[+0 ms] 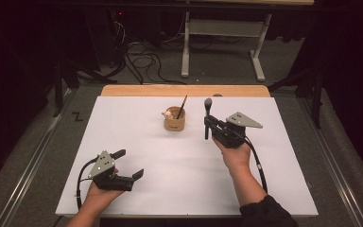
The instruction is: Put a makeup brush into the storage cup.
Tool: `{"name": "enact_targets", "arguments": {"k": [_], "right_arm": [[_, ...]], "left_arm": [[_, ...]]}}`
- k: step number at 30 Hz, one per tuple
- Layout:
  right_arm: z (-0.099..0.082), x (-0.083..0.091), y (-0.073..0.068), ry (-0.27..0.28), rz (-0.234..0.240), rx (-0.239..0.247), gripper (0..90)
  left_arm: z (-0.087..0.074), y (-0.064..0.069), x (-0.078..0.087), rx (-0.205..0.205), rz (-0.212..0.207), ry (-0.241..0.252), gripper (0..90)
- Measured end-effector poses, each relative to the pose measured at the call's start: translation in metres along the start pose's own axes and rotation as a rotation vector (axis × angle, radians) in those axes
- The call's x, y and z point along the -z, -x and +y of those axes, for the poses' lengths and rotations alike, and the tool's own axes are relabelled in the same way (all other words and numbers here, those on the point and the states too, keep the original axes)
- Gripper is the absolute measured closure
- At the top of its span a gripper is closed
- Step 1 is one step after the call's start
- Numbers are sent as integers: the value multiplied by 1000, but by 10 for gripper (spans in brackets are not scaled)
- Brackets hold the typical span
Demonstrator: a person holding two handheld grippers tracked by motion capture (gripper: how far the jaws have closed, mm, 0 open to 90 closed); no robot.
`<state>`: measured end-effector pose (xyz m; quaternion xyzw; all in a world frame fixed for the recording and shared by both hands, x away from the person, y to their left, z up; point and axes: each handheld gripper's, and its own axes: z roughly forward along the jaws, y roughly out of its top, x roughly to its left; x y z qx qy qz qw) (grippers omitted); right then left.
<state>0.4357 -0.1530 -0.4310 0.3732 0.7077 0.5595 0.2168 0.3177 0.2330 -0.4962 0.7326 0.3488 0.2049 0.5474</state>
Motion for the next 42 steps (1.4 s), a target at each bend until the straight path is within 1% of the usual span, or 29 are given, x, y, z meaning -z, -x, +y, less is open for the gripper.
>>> {"name": "enact_targets", "arguments": {"k": [5, 9, 13, 17, 19, 22, 27, 30, 32, 33, 35, 42], "right_arm": [[8, -10, -3, 10, 19, -31, 791], [13, -17, -4, 26, 22, -30, 790], [18, -25, -5, 17, 24, -34, 791], [20, -35, -8, -3, 14, -19, 790], [22, -41, -9, -1, 7, 4, 790], [25, -49, -12, -8, 4, 19, 790], [31, -60, -15, -1, 3, 24, 790], [33, -67, -16, -6, -7, 15, 790], [34, -71, -15, 1, -9, 2, 790], [35, -74, -14, 2, -3, -1, 790], [37, -77, -15, 1, -8, 2, 790], [44, -88, -17, 11, 1, -30, 791]], "left_arm": [[0, -1, 0, 3, -2, 3, 6], [1, -1, 0, -1, -3, 6, 6], [1, -1, 1, 1, -7, 9, 6], [1, 0, 1, -1, -10, 9, 6], [1, 0, 1, -3, -11, 11, 6], [1, 0, 2, -3, -12, 11, 6], [1, 0, 2, -4, -10, 12, 6], [2, -1, 2, -3, -10, 14, 6], [1, -1, 3, -4, -9, 14, 6], [1, -1, 3, -8, -9, 11, 6], [1, -1, 3, -8, -10, 12, 6], [2, -1, 5, -5, -11, 23, 6]]}}
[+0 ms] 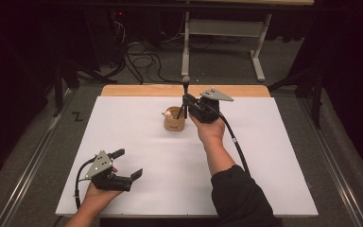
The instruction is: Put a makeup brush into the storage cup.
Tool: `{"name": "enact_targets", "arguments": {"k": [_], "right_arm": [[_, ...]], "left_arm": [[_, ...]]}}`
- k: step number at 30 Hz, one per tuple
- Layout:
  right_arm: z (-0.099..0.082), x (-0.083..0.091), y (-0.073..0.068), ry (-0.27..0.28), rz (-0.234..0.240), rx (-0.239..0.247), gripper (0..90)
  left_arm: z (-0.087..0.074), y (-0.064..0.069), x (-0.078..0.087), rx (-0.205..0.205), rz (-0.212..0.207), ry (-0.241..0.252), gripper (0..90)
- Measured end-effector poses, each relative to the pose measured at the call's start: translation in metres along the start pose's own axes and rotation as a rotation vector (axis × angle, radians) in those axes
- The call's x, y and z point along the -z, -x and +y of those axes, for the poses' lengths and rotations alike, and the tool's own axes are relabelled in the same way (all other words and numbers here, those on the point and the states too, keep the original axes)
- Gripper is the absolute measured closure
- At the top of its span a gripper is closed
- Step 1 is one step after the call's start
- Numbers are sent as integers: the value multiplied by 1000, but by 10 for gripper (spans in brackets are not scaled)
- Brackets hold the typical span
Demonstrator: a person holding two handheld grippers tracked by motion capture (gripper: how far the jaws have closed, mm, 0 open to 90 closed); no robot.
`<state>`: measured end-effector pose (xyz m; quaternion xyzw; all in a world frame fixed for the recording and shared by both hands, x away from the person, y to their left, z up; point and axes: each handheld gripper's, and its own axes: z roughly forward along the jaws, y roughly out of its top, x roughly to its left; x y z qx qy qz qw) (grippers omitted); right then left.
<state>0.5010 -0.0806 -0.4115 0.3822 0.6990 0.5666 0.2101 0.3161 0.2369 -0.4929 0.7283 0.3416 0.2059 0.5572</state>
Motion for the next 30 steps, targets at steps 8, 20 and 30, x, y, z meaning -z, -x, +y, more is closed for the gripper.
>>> {"name": "enact_targets", "arguments": {"k": [8, 20, 30], "right_arm": [[2, -13, -5, 1, 10, 6, 790], [-1, -27, -3, 1, -6, 5, 790], [2, -30, -2, 7, -19, 11, 790]], "left_arm": [[0, -1, 1, 4, 0, 5, 6], [1, -1, 2, 3, 1, 11, 6], [1, -1, 4, 12, 4, 22, 6]]}}
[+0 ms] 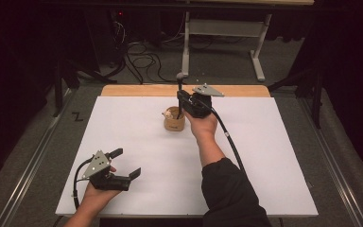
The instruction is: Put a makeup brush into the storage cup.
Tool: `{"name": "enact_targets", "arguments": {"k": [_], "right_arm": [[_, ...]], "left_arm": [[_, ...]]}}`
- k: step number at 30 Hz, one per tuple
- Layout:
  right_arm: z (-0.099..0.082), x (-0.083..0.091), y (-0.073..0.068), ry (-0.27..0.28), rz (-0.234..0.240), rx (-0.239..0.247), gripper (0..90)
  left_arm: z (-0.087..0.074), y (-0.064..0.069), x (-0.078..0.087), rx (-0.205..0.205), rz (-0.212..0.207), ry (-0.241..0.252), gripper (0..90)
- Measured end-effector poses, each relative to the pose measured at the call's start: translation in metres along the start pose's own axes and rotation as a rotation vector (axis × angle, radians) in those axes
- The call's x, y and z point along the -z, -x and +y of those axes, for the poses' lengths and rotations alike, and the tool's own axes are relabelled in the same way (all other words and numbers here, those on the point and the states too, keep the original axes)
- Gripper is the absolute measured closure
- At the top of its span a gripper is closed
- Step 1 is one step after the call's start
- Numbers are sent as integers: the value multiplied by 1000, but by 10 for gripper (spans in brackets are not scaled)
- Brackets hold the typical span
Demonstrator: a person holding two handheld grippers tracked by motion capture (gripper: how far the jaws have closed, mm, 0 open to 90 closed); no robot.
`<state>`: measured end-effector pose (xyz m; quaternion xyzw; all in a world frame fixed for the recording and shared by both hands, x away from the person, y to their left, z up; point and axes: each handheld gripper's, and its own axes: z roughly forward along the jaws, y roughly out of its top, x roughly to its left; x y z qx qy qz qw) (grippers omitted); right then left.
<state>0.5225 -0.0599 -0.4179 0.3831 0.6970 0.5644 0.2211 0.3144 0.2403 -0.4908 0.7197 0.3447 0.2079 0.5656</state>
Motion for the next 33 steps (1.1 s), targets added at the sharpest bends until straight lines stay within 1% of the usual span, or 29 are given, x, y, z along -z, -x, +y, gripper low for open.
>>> {"name": "enact_targets", "arguments": {"k": [2, 6, 9, 12, 15, 17, 21, 26, 30, 33], "right_arm": [[0, 0, 0, -6, -2, -7, 790], [-2, -2, 2, -12, -2, -5, 789], [-5, -4, 1, -11, 9, -9, 789], [-8, -6, 0, -18, 8, -5, 789], [-10, -9, 0, -22, 4, -7, 789], [-12, -10, 0, -25, 5, -19, 789], [-16, -14, 0, -39, -5, 0, 789], [-19, -16, 1, -45, -15, -4, 789], [-21, -17, 0, -50, -8, -10, 789], [-22, -18, 0, -51, -7, -6, 789]], "left_arm": [[0, 0, 1, -4, 0, -1, 6], [0, 0, 0, -2, -1, -1, 6], [0, 1, 0, -2, -3, -1, 6], [0, 1, -1, 2, -3, 1, 6], [0, 1, -1, -2, -3, -1, 6], [0, 1, -1, -5, -2, 0, 6], [0, 1, 0, -5, -2, 2, 6], [0, 0, 0, -4, -4, 1, 6], [0, 0, 0, -5, -4, 0, 6], [0, 0, 1, -5, -4, 0, 6]]}}
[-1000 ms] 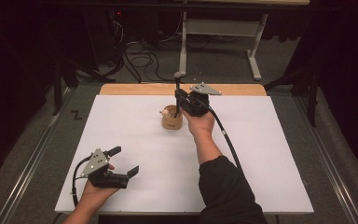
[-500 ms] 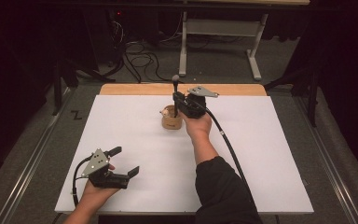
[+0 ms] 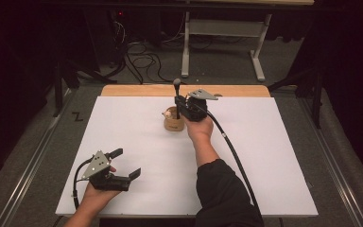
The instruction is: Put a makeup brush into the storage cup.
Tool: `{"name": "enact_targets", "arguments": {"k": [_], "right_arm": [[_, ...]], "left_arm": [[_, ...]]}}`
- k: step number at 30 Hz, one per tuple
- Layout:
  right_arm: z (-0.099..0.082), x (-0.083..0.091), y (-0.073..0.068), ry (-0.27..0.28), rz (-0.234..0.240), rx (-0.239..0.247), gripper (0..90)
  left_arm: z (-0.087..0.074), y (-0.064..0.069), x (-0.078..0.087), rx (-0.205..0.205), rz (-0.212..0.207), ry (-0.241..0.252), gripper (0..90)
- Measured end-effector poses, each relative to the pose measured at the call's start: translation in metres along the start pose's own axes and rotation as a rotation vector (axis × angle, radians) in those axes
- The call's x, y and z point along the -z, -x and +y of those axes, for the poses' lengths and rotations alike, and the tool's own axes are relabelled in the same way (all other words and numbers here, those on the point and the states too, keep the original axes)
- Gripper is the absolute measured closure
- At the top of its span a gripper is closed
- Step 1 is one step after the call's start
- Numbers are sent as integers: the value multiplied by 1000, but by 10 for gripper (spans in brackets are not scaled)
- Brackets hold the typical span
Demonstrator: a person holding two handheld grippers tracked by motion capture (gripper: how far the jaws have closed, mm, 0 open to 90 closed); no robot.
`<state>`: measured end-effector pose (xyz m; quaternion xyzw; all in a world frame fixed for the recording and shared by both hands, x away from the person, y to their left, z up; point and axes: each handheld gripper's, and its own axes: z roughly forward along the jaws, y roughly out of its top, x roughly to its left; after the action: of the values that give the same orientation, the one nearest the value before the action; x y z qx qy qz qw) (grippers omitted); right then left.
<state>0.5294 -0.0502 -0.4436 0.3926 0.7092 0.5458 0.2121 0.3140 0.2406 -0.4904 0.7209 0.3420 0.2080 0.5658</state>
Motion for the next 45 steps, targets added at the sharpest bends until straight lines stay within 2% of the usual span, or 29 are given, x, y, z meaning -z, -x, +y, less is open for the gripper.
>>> {"name": "enact_targets", "arguments": {"k": [17, 22, 23, 26, 28, 45], "right_arm": [[-4, -3, 1, -5, -21, 11, 786], [-7, -6, 1, -15, -31, 1, 780], [-7, -6, 1, -21, -30, -3, 774], [-7, -7, 2, -29, -24, -24, 637], [-7, -7, 3, -35, -21, -46, 591], [-1, 1, 4, -45, -2, -26, 527]], "left_arm": [[0, 1, 0, -1, -4, 1, 6], [-1, 1, 0, 0, -8, -1, 6], [-1, 1, 0, 0, -7, -1, 6], [-1, 1, 0, 0, -6, 0, 5], [-1, 1, 0, 0, -8, -1, 5], [-1, 1, -1, 0, -9, 0, 5]]}}
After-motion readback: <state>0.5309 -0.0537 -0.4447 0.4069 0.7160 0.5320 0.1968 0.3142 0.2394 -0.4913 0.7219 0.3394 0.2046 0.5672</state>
